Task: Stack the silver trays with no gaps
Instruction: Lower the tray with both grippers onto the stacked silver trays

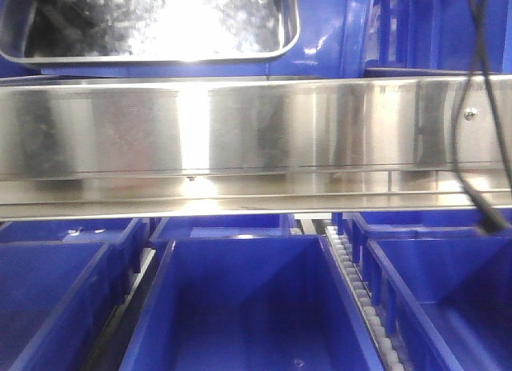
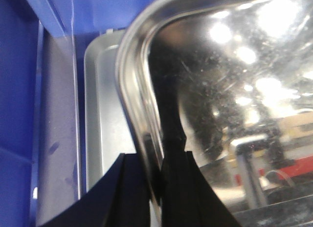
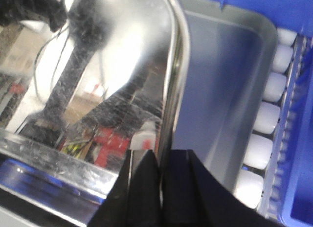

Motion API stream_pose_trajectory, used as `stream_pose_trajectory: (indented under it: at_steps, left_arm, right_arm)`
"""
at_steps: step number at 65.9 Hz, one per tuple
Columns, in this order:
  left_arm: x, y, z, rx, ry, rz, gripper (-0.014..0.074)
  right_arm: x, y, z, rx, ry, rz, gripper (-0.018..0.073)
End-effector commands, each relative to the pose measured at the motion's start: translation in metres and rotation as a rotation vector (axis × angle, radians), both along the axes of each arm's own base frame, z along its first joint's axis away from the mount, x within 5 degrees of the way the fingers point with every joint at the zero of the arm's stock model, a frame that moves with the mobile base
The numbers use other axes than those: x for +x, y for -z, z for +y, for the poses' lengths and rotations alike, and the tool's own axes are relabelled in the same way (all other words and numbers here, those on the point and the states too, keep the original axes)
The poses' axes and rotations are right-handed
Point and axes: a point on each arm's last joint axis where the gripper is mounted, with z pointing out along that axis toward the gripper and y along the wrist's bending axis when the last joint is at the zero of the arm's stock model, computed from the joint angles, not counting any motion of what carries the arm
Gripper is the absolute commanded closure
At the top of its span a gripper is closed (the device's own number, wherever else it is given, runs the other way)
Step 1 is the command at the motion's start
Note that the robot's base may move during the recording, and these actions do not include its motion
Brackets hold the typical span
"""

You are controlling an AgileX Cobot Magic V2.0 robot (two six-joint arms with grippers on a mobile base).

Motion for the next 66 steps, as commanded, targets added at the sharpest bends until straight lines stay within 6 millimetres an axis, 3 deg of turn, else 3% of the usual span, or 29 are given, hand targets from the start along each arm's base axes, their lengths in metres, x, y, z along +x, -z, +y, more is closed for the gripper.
stream_pose_trajectory:
  at_steps: [1, 19, 52, 59, 66]
  left_arm:
    - [0.007, 0.005, 0.004, 0.108, 0.032, -0.004, 0.0614]
    - [0.015, 0.015, 0.000, 0.128, 0.041, 0.017, 0.0614]
    - [0.021, 0.016, -0.003, 0.135, 0.056, -0.022, 0.0607]
    - [0.023, 0.018, -0.004, 0.137, 0.058, -0.018, 0.0526]
    - [0.025, 0.022, -0.004, 0.141, 0.056, -0.009, 0.0358]
  right_arm:
    - [0.004, -0.008, -0.004, -0.017, 0.008, -0.052, 0.0626]
    - [0.013, 0.004, -0.003, -0.031, 0.014, -0.027, 0.0626]
    - [0.020, 0.011, 0.001, -0.027, 0.015, -0.044, 0.0626]
    - [0.021, 0.011, 0.001, -0.028, 0.015, -0.042, 0.0626]
    - [0.021, 0.012, 0.001, -0.029, 0.016, -0.040, 0.0626]
